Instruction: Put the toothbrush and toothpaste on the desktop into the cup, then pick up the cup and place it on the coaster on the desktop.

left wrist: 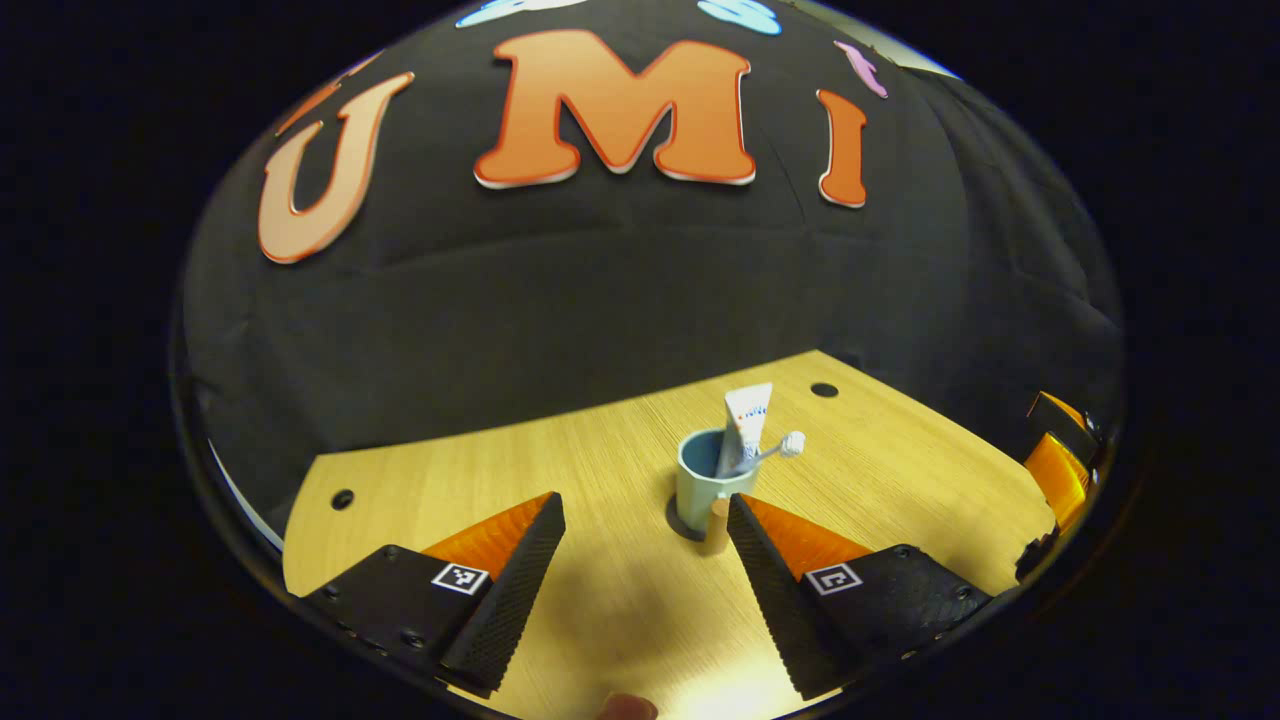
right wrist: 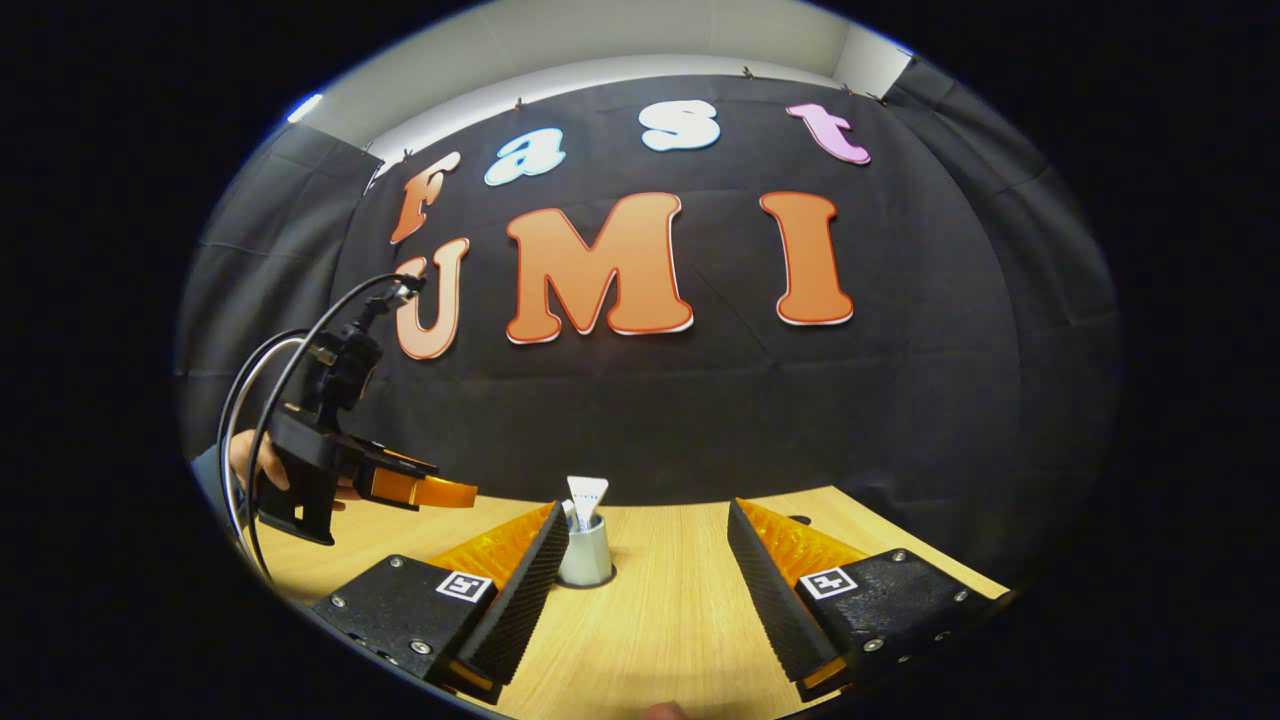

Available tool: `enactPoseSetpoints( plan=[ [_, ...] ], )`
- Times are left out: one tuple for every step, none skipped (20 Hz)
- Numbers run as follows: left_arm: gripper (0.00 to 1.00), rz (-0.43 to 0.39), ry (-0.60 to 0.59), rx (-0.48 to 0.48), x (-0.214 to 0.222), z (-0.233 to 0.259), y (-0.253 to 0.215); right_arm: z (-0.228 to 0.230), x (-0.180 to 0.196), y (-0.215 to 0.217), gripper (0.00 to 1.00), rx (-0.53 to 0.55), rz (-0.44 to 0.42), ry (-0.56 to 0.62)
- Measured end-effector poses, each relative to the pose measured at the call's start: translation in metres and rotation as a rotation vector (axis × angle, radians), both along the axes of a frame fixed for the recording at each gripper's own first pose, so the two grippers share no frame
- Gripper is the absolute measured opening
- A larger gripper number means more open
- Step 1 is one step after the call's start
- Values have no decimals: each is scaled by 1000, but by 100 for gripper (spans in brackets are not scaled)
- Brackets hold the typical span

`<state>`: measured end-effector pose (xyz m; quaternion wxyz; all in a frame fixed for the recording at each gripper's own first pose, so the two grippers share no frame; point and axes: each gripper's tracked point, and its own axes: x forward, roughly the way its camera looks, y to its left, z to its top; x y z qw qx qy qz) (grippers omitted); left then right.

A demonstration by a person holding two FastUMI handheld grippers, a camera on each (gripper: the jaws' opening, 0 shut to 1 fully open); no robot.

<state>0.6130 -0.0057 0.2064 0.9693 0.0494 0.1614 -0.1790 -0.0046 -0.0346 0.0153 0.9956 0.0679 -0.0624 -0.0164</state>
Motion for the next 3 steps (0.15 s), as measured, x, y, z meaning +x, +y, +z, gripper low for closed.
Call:
enactPoseSetpoints(
  plan=[
    [98,9,-42,-17,-7,6,2,7,0,8,96,-14,1,-16],
    [98,28,-85,-32,-9,12,6,12,0,17,96,-34,7,-29],
    [98,50,-125,-38,-12,14,10,18,0,25,96,-58,13,-37]
  ],
)
